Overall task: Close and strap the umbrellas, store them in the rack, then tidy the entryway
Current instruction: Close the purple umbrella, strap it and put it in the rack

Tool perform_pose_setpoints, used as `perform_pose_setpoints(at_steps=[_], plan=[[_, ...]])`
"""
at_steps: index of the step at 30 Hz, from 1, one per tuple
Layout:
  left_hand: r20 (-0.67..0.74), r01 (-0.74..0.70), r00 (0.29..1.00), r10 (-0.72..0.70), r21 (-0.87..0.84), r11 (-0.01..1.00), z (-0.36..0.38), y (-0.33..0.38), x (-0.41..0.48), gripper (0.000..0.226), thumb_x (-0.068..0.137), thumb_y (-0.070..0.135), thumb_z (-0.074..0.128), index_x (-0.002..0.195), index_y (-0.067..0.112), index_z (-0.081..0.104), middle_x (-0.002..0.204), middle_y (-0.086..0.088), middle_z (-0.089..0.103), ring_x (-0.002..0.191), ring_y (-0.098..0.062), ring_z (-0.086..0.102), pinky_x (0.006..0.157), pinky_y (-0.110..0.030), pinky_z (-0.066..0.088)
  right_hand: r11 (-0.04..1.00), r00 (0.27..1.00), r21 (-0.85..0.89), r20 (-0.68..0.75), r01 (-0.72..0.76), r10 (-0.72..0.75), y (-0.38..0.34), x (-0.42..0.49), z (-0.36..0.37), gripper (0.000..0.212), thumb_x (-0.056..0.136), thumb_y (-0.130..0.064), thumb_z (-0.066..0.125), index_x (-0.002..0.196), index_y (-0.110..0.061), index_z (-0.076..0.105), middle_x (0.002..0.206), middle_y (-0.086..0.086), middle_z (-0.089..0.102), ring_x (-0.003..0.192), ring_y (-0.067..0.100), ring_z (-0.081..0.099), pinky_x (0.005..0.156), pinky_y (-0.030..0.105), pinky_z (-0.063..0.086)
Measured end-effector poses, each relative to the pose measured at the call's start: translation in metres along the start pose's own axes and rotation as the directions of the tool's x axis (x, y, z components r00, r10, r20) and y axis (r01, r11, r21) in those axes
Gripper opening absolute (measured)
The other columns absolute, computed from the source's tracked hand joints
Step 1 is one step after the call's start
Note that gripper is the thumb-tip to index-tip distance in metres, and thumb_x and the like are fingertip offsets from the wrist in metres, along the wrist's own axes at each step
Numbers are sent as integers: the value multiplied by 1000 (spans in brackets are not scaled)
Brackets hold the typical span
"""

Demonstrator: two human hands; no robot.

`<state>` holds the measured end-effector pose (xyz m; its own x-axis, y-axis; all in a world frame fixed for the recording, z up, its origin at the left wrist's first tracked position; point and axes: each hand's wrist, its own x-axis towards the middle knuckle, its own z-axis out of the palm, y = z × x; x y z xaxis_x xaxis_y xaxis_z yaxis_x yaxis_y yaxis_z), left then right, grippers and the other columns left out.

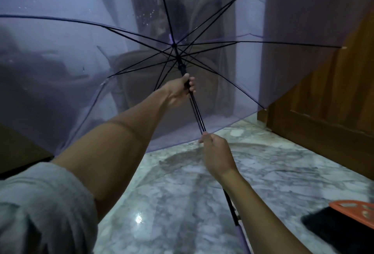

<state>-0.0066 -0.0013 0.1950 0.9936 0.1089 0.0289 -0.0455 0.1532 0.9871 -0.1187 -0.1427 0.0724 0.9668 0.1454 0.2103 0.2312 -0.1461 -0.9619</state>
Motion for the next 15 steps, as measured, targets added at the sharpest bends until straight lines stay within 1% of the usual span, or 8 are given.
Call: perform_pose_setpoints(at_steps=[2,5,7,9,11,12,14,15], plan=[[-2,-20,1000,20,-9,1000,1,-2,0,34,106,29,30,84,10,49,72,-1,40,60,-14,42,63,-24,46,1000,1000,-10,0,5,-5,-2,2,-1,35,107,-31,33,90,-16,59,61,-6,43,52,7,40,50,23,29],[-44,-18,999,16,-43,999,3,-2,-7,33,106,27,34,83,10,50,74,-4,50,67,-17,55,77,-30,50,999,1000,-45,8,24,-23,-4,2,-4,35,107,-32,32,95,-14,59,68,-3,48,58,8,44,50,22,32],[-8,29,1000,-30,-67,997,9,-12,-22,31,106,25,35,83,9,49,75,-6,53,73,-20,61,73,-32,54,996,999,-83,-26,43,-45,-10,9,-6,38,107,-29,34,95,-6,63,74,4,54,61,15,47,50,25,34],[65,99,993,-98,-11,995,18,-32,-40,31,106,25,34,82,10,47,72,-6,52,67,-18,65,63,-30,55,994,995,-89,-68,62,-68,-20,21,-10,40,106,-24,38,93,2,65,75,10,55,66,22,49,52,28,33],[124,135,983,-138,37,990,25,-45,-51,36,106,28,32,77,12,44,66,-4,45,52,-15,57,58,-29,44,994,995,-85,-66,73,-79,-27,29,-12,35,106,-23,40,88,-4,63,70,7,55,64,22,49,50,25,34],[134,141,981,-141,12,990,26,-45,-52,38,106,29,30,74,13,41,63,-4,40,49,-16,49,57,-28,36,992,995,-99,-53,78,-84,-27,32,-12,33,106,-23,40,86,-7,61,70,5,54,62,19,47,52,26,35],[120,132,986,-119,-107,985,28,-40,-49,41,107,29,27,70,14,36,56,-2,33,49,-15,31,53,-26,27,990,996,-116,-11,82,-83,-25,36,-9,31,105,-22,41,81,-7,52,67,9,47,56,17,40,49,26,32],[99,121,989,-106,-162,979,28,-38,-46,41,107,28,27,69,14,35,51,-1,32,46,-14,27,48,-24,26,994,997,-76,14,72,-71,-25,36,-6,30,105,-22,41,79,-8,47,66,14,41,52,17,34,45,25,28]])
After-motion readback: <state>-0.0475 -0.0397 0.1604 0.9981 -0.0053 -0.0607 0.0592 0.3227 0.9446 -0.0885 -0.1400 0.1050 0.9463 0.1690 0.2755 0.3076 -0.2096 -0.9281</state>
